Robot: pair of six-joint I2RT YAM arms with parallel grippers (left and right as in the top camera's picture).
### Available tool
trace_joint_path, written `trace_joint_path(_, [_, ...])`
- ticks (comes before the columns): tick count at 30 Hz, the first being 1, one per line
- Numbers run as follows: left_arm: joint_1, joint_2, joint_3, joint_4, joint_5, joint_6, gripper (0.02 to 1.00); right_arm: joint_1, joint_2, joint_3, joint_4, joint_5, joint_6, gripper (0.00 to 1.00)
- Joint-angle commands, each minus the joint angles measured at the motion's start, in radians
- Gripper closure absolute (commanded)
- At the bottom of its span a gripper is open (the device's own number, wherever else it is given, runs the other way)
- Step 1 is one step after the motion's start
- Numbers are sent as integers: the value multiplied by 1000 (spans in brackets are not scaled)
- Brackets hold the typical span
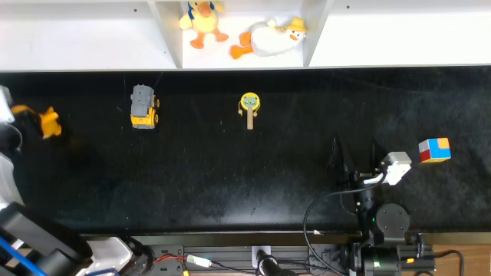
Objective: Store Toys
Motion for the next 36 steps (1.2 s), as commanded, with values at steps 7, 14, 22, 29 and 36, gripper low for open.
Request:
trace_joint_path(7, [-161, -64, 94, 94, -62, -44, 566, 7, -8, -13, 5, 4, 0, 5])
trace_joint_path(14, [-249, -56, 94, 245, -88, -95, 577, 7, -8, -13, 5, 4, 0, 5])
trace_joint_path(22, [-299, 10, 94, 344, -82, -150, 588, 7, -8, -13, 5, 4, 0, 5])
trace_joint_path(29, [-304, 26, 95, 411, -76, -204, 623, 7, -8, -13, 5, 4, 0, 7])
trace_joint_path(36, [-304, 79, 122, 411, -48, -276, 671, 7, -8, -13, 5, 4, 0, 5])
